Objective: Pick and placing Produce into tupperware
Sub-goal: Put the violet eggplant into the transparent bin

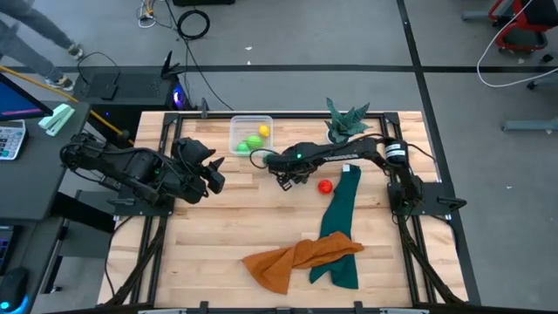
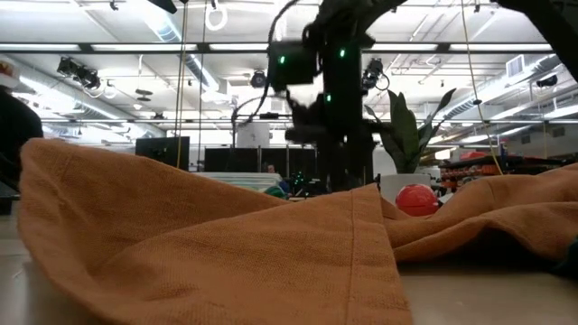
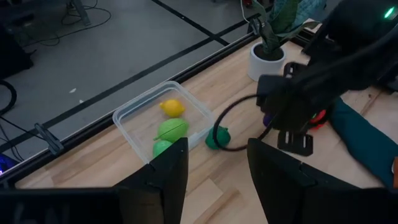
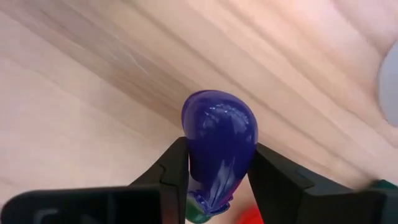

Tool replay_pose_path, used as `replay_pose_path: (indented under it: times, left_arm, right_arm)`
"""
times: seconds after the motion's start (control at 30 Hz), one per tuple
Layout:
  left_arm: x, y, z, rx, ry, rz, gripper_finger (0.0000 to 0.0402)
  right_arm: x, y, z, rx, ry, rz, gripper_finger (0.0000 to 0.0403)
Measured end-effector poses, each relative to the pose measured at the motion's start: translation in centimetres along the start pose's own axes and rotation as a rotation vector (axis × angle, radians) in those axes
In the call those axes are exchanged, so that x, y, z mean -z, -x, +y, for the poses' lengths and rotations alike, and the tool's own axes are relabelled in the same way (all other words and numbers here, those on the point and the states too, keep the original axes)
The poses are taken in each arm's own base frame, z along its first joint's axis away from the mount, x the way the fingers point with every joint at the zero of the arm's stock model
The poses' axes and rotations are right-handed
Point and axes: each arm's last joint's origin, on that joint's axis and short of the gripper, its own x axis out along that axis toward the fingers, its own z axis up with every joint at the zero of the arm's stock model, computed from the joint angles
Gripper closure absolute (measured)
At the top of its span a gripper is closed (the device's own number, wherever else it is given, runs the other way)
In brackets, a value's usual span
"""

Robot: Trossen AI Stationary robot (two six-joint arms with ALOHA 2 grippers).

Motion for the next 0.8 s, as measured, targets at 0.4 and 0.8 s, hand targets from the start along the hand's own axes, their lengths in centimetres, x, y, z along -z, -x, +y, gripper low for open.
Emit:
replay_pose_path:
  times: [0.4, 0.8]
  left_arm:
    - [0.0, 0.0, 0.0, -0.001, 0.0, -0.001, 0.023]
    - [0.0, 0.0, -0.1, 0.003, 0.008, -0.003, 0.023]
  right_arm:
    - [-1.4, 6.8, -1.4, -0.262, -0.04, -0.253, 0.0298]
    - [-6.7, 7.7, -2.0, -0.489, -0.097, -0.543, 0.0298]
